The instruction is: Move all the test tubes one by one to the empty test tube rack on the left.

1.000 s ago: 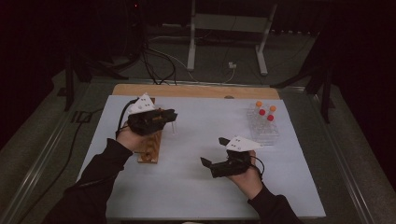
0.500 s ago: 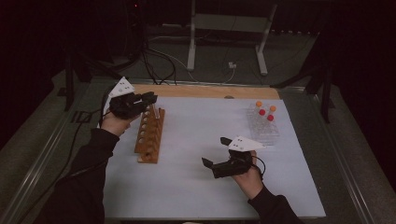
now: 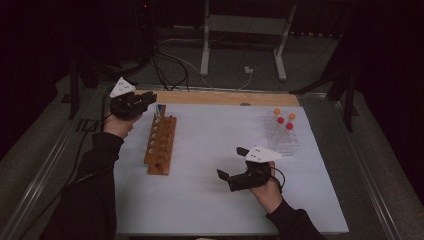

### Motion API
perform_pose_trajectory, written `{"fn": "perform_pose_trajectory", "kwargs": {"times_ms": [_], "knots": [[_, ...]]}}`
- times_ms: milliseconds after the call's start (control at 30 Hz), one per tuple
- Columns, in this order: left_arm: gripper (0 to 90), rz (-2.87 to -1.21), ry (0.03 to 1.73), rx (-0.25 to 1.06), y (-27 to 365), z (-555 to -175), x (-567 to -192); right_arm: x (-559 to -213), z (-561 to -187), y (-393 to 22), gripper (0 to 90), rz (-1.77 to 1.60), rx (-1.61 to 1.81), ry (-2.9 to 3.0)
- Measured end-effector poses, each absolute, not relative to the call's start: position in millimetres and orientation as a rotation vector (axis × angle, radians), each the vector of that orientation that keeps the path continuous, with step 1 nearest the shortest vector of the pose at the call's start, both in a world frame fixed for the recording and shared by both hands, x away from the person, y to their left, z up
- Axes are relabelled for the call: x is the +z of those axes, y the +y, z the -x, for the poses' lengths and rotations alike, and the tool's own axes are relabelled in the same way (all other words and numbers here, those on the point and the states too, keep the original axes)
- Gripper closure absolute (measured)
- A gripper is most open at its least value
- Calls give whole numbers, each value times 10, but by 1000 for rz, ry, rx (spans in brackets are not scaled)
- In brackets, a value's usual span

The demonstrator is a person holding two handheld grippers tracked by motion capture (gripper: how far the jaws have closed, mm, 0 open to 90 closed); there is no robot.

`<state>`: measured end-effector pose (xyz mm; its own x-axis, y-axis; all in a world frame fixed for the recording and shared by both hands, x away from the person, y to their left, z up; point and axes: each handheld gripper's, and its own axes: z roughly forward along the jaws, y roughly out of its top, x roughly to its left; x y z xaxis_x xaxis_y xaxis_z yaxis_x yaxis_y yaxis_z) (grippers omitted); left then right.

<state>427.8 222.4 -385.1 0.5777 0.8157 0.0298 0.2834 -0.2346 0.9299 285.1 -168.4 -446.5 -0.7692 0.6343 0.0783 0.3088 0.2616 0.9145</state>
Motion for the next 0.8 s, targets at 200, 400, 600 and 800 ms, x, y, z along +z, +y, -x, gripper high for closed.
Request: {"fn": "perform_pose_trajectory", "kwargs": {"times_ms": [200,400,600,800], "knots": [[774,-1797,945,631,2251,-4313,-4024,-4471,-2850,-1687,0,-867,1513,2240],[774,-1837,955,612,2207,-4314,-4202,-4470,-2844,-1683,0,-860,1513,2246],[773,-1855,971,602,2186,-4314,-4347,-4478,-2844,-1686,0,-867,1521,2252],[773,-1871,981,599,2186,-4319,-4425,-4476,-2849,-1691,0,-865,1523,2254]]}}
